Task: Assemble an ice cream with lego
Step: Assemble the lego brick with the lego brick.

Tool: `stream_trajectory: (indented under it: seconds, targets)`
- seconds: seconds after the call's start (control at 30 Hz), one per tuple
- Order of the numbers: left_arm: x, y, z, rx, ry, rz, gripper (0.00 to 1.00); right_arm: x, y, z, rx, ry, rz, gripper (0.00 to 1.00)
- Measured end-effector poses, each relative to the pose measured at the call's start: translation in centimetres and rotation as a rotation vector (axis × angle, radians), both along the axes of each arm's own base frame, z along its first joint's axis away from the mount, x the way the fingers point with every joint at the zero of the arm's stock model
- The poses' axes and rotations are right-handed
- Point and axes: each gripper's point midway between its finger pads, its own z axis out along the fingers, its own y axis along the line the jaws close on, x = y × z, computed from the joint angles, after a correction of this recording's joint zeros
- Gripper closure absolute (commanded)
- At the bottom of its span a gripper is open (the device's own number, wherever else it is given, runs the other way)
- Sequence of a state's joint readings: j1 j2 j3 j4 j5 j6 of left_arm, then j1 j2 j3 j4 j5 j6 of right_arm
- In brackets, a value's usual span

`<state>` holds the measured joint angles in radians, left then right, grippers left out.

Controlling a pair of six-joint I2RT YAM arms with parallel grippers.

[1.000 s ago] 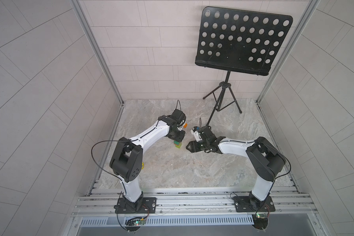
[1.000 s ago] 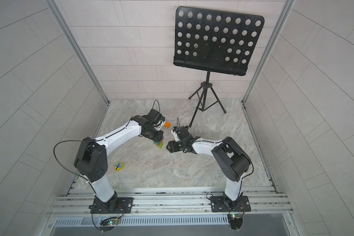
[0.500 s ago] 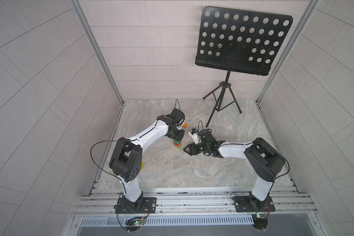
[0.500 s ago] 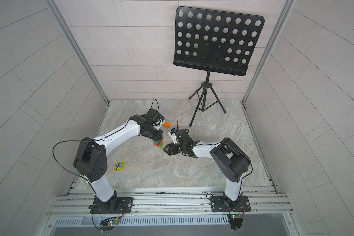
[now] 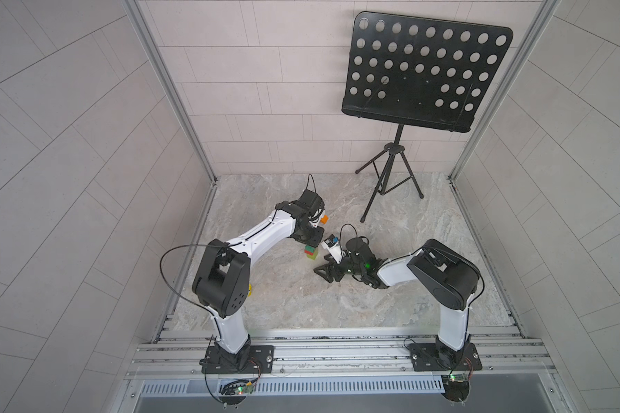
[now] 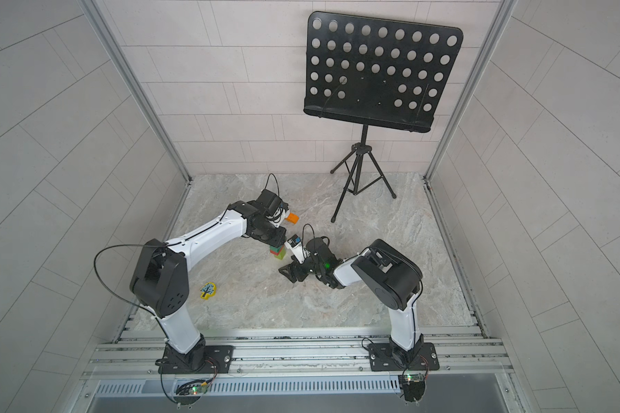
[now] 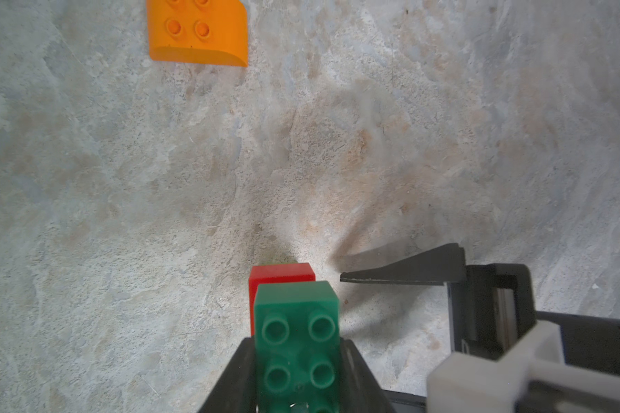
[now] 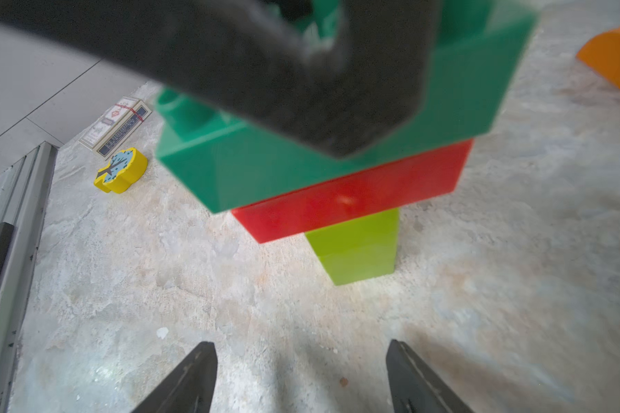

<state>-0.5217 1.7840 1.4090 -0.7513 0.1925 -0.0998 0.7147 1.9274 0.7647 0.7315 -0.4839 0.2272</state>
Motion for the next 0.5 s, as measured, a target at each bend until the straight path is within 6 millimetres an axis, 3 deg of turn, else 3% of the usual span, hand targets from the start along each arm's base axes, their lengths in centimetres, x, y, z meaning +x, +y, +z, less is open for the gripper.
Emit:
stream_trajectory:
  seconds: [0.27,0.5]
  targets:
    - [0.2,-0.1,0.0,-0.012,-0.003,0.003,1.0,2.0,0.9,0.9,0.002,-0.127,-0.005,0.21]
    - [0.7,0.7,-0.2,-0.024,-0.017,0.034,1.0,3.3,1.6,0.3,0.008,-0.17,0.002,0.25]
